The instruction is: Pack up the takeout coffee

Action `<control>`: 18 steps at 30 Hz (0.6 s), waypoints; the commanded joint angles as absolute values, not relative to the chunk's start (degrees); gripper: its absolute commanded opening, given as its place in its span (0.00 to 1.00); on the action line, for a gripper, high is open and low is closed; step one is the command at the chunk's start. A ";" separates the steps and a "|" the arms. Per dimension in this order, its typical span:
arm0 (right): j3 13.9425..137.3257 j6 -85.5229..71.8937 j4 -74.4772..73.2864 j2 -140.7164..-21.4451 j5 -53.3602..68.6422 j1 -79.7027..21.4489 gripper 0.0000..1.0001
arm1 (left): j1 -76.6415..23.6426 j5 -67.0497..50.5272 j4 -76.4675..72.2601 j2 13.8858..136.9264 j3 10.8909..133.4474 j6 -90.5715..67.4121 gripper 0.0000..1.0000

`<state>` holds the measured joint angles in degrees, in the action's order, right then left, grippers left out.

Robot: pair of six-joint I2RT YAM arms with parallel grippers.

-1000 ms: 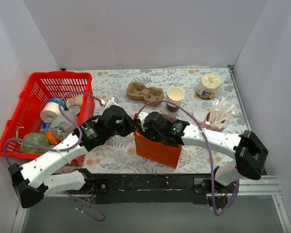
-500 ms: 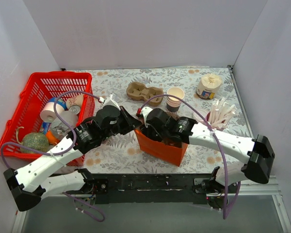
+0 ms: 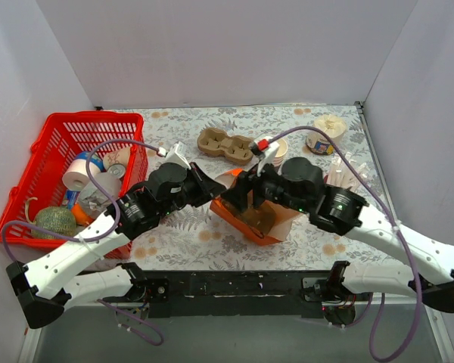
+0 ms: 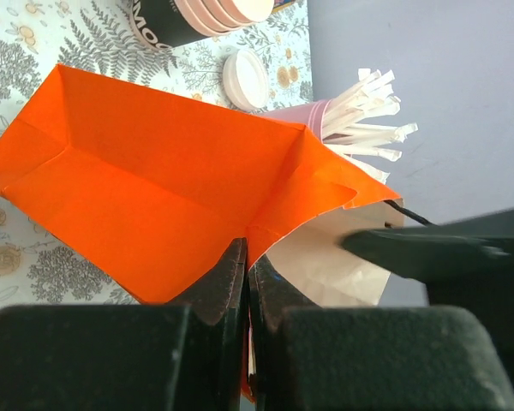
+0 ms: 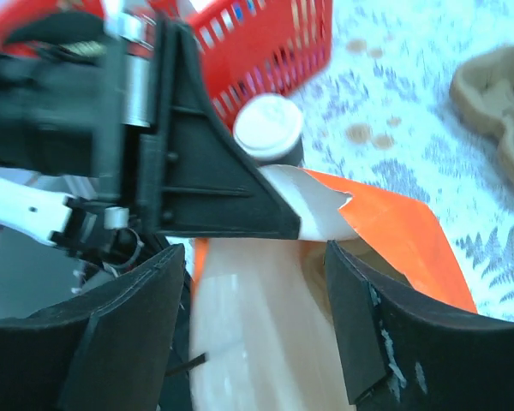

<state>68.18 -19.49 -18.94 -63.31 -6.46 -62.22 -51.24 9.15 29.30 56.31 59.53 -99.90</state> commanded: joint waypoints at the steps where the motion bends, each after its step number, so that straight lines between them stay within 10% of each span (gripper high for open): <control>1: 66.18 -17.67 -7.57 -54.24 -5.10 -61.88 0.76 | -51.42 9.06 22.96 54.76 58.36 -90.30 0.00; 18: 61.96 -4.84 1.68 -32.43 9.16 -61.88 0.86 | -51.42 -8.44 11.07 56.51 67.04 -58.37 0.00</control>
